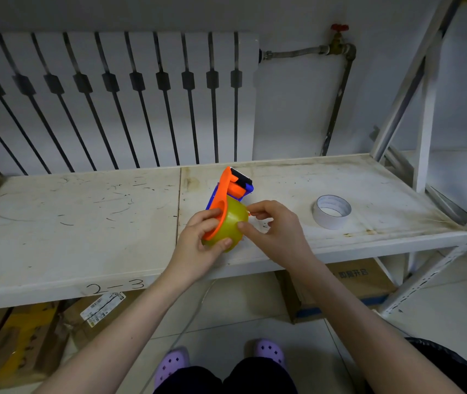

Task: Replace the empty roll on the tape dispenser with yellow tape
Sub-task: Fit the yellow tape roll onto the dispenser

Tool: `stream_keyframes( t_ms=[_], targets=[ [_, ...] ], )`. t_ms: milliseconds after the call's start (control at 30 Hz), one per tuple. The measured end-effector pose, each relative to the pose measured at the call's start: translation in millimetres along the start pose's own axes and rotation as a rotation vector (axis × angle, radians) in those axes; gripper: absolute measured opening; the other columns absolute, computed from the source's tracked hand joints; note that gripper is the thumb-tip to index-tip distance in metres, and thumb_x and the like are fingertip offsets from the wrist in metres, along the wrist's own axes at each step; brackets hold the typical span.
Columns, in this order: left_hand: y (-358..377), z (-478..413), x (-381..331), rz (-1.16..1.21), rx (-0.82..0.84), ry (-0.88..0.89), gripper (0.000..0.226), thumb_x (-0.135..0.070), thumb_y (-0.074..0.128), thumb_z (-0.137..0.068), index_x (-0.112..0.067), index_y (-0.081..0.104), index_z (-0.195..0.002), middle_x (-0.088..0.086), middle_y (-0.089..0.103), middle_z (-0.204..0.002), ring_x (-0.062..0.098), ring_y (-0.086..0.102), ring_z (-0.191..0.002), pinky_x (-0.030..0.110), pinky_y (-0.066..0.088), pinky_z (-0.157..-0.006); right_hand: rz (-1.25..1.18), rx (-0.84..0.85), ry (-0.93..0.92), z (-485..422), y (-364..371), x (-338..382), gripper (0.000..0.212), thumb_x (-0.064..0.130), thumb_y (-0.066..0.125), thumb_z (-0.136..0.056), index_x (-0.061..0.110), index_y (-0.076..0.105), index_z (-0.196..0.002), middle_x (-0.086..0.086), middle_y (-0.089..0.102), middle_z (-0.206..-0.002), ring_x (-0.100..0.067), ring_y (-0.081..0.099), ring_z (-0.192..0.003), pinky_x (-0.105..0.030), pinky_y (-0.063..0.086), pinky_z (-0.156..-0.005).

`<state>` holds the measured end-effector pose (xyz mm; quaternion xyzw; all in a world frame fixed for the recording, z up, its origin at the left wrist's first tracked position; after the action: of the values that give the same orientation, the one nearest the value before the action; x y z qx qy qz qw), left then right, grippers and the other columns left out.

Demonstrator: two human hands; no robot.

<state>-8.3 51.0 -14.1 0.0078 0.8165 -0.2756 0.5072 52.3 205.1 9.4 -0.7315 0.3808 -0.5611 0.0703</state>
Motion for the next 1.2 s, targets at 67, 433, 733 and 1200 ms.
stream_keyframes(
  t_ms=[67,433,733,1200],
  targets=[
    [-1,1,0,-0.013,-0.003,0.017,0.027,-0.007,0.073,-0.076,-0.006,0.069,-0.103,0.007,0.052,-0.13,0.014,0.046,-0.118,0.017,0.044,-0.088,0.006,0.014,0.015,-2,0,-2,0.027,0.032,0.075,-0.077,0.02,0.065,-0.099,0.012,0.06,-0.093,-0.008,0.057,-0.088,-0.017,0.045,-0.073],
    [0,3,5,-0.144,0.031,0.059,0.024,-0.011,0.075,-0.074,-0.007,0.068,-0.097,0.006,0.05,-0.135,0.019,0.045,-0.123,0.009,0.037,-0.086,-0.152,0.083,0.149,-6,8,-16,0.013,0.02,0.072,-0.08,0.011,0.067,-0.086,0.004,0.065,-0.079,-0.006,0.059,-0.071,-0.02,0.048,-0.067],
    [2,5,7,-0.17,0.049,0.06,0.021,-0.011,0.074,-0.074,-0.007,0.068,-0.094,0.004,0.049,-0.134,0.021,0.044,-0.123,0.032,0.044,-0.094,-0.04,0.129,0.247,-10,15,-15,0.017,0.016,0.053,-0.093,0.007,0.061,-0.082,0.003,0.052,-0.064,-0.006,0.046,-0.059,-0.021,0.039,-0.057],
    [8,8,16,-0.343,0.103,-0.141,0.022,-0.037,0.06,-0.083,-0.016,0.064,-0.088,0.001,0.068,-0.091,0.021,0.056,-0.097,0.051,0.016,-0.108,0.236,-0.033,0.016,6,19,-3,0.016,0.009,0.042,-0.094,0.011,0.055,-0.086,-0.007,0.057,-0.089,-0.021,0.047,-0.086,-0.035,0.042,-0.071]
  ],
)
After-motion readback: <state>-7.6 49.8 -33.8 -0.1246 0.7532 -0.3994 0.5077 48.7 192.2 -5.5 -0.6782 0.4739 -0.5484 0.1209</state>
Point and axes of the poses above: each hand's wrist, its own z-axis away from the middle knuckle, its own y-axis out of the palm, x = y × z, the point moved 4 cm from there along -z, towards the middle knuckle
